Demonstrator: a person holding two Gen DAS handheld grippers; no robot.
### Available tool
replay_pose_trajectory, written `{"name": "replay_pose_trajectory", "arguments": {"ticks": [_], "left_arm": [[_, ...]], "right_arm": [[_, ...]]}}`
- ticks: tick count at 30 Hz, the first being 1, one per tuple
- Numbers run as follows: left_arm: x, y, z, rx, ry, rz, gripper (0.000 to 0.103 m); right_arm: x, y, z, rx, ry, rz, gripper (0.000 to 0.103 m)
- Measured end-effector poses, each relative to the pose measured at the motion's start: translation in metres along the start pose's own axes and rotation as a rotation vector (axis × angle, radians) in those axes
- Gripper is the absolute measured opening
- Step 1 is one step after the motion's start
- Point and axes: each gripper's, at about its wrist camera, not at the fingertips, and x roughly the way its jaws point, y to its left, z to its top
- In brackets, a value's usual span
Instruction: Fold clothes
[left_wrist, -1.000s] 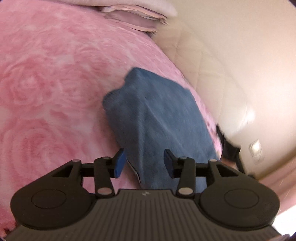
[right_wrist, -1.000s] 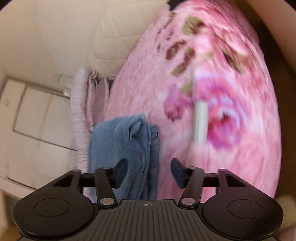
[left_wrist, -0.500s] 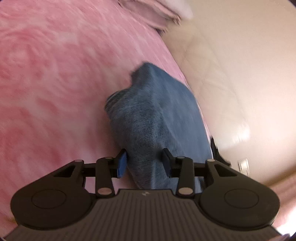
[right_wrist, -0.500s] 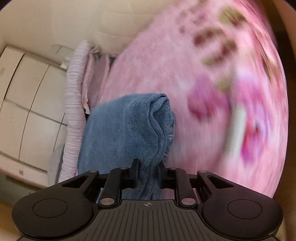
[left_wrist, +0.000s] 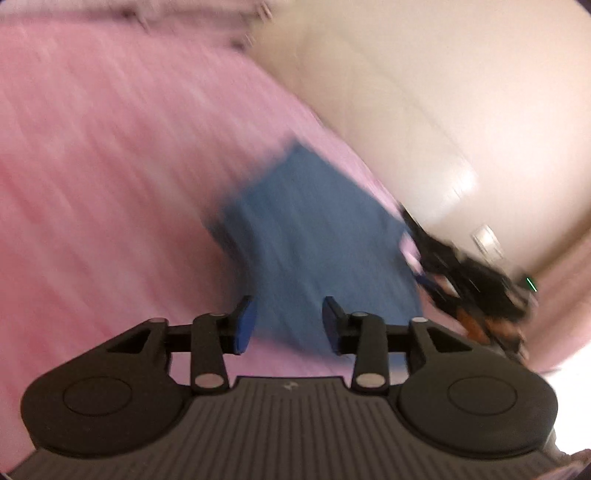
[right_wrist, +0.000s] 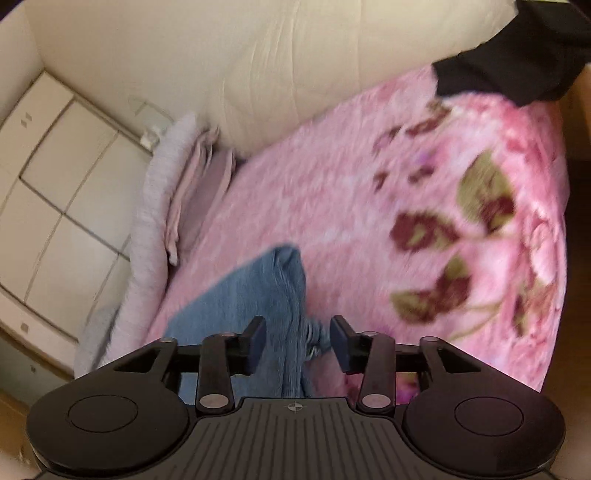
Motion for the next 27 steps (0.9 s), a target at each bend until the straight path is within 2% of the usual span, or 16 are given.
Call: {"name": "replay_pose_trajectory", "arguments": {"ticks": [4, 7, 10, 11, 12, 13, 14, 17, 21, 24, 27], "left_arm": [[-0.008, 0.01, 0.026, 0.012, -0.031, 0.037, 0.042], [-0.013, 0.017, 0.044, 0.018, -0.052, 0.062, 0.041], [-0.001, 0.027, 0.028, -0.041, -0.041, 0.004, 0.039], [0.003, 0.03, 0.023, -0.058, -0.039, -0.015, 0.033], [0.007, 0.031, 0.019, -0.068, -0.038, -0.034, 0.028], [0.01, 0.03, 0.016, -0.07, -0.036, -0.05, 0.023], [0.011, 0.025, 0.013, -0.054, -0.036, -0.05, 0.023], [0.014, 0.01, 0.011, 0.059, -0.045, -0.008, 0.023], [0.001, 0.011, 0.014, 0.049, -0.043, -0.003, 0.027], [-0.018, 0.014, 0.025, 0.064, -0.061, 0.014, 0.03], [-0.027, 0.011, 0.052, 0.094, -0.119, 0.046, 0.036]], "right_arm": [[-0.007, -0.002, 0.002, 0.022, 0.062, 0.046, 0.049], [-0.008, 0.003, -0.016, 0.006, 0.143, 0.025, 0.049], [-0.017, 0.0, -0.047, 0.002, 0.178, 0.021, 0.049], [-0.02, -0.001, -0.055, -0.007, 0.16, 0.021, 0.035], [-0.021, -0.001, -0.059, -0.023, 0.144, 0.018, 0.016], [-0.021, 0.001, -0.058, -0.034, 0.135, 0.022, 0.007], [-0.021, 0.003, -0.058, -0.043, 0.126, 0.023, 0.006], [-0.015, 0.01, -0.05, -0.085, 0.109, 0.002, 0.006], [-0.009, 0.001, -0.05, -0.057, 0.155, 0.002, 0.009], [-0.022, 0.001, -0.043, -0.067, 0.151, 0.01, 0.025], [-0.028, 0.005, -0.02, -0.091, 0.06, -0.011, 0.042]]}}
